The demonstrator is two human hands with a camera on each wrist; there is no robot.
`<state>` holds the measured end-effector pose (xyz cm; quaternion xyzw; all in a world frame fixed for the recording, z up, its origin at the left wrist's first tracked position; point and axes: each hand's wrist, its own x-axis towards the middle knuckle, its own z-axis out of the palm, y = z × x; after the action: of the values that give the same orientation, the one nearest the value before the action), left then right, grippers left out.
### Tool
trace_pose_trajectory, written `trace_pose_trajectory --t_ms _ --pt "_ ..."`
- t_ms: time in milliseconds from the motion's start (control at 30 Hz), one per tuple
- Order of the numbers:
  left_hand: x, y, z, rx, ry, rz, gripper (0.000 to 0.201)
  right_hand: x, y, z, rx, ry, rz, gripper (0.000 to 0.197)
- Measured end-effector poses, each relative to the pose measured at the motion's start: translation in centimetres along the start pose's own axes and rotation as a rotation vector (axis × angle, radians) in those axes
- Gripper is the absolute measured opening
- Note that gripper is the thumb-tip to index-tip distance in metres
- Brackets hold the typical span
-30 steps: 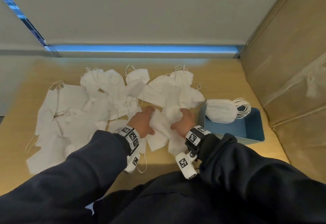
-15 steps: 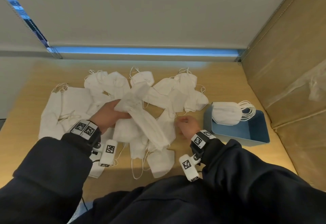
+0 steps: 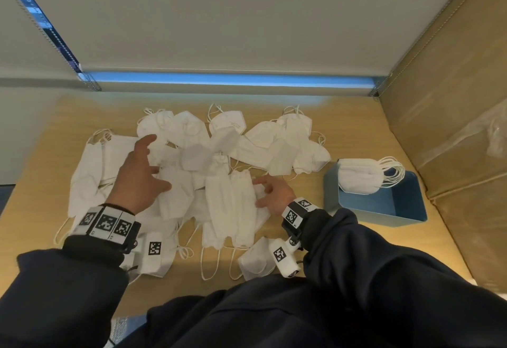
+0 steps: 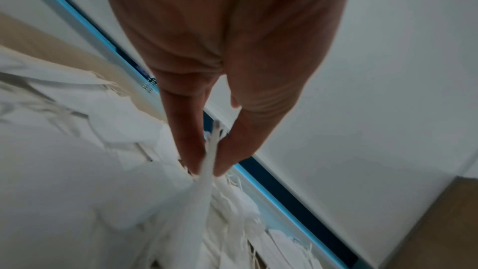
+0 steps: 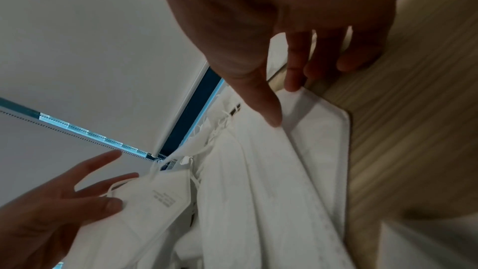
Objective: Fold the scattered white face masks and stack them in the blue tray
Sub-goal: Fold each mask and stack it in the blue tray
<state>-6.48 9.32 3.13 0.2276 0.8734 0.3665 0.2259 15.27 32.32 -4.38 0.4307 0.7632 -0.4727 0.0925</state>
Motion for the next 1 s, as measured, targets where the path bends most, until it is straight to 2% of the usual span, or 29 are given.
trace_pose_trajectory --t_ms 167,233,267,333,367,400,500,567,633,700,767,800,867,933,1000 --pt "-2.4 -2.4 0.8 -0.138 -0.032 -0.102 0.091 0.0 -1.2 1.3 -0.369 -0.023 0.003 0.098" --pt "-3.1 -3.4 1.8 -0.08 -0.074 -0.139 0.076 -0.3 -1.5 1.0 -0.465 -0.006 0.005 0.092" --pt "-3.4 -3.8 2.2 -0.033 -0.091 -0.136 0.069 -0.3 -1.7 0.7 -0.497 0.001 0.007 0.083" --pt "-3.9 -4.2 3.1 0.044 -0.127 -0.121 0.062 -0.4 -1.9 0.0 -0.556 0.005 0.013 0.063" --pt "-4.2 -4.2 3.4 0.066 -0.148 -0.12 0.061 -0.3 -2.0 -0.2 -0.575 0.007 0.007 0.062" --pt "-4.4 -4.1 3.7 0.085 -0.164 -0.114 0.061 -0.2 -2.0 -0.4 -0.573 0.009 -0.009 0.068" --pt "-4.9 -3.3 4.2 0.072 -0.183 -0.088 0.065 -0.1 -2.4 -0.9 -0.507 0.002 0.019 0.104" --pt "-5.1 -2.4 4.2 -0.004 -0.165 -0.077 0.069 -0.2 -2.8 -1.3 -0.512 -0.032 0.047 0.112" --pt "-5.1 -1.4 4.1 -0.121 -0.112 -0.047 0.066 -0.4 -2.9 -1.8 -0.55 -0.075 0.062 0.103" --pt "-5.2 -0.3 4.1 -0.268 -0.077 -0.02 0.058 -0.9 -3.1 -2.6 -0.515 -0.09 0.066 0.082" --pt "-5.5 0.9 4.4 -0.375 -0.075 -0.018 0.05 -1.6 -3.3 -3.8 -0.305 -0.076 0.06 0.043" --pt "-5.7 1.4 4.7 -0.409 -0.073 -0.019 0.053 -1.9 -3.4 -4.5 -0.166 -0.054 0.053 0.037" --pt "-5.7 1.6 5.0 -0.454 -0.06 -0.042 0.08 -2.8 -3.7 -6.1 0.052 0.014 0.044 0.041" --pt "-5.8 1.6 5.0 -0.462 -0.049 -0.08 0.106 -4.1 -4.4 -7.7 0.194 0.088 -0.002 0.036" --pt "-5.9 1.6 5.0 -0.45 -0.042 -0.1 0.109 -5.4 -4.8 -9.0 0.341 0.13 -0.032 0.028"
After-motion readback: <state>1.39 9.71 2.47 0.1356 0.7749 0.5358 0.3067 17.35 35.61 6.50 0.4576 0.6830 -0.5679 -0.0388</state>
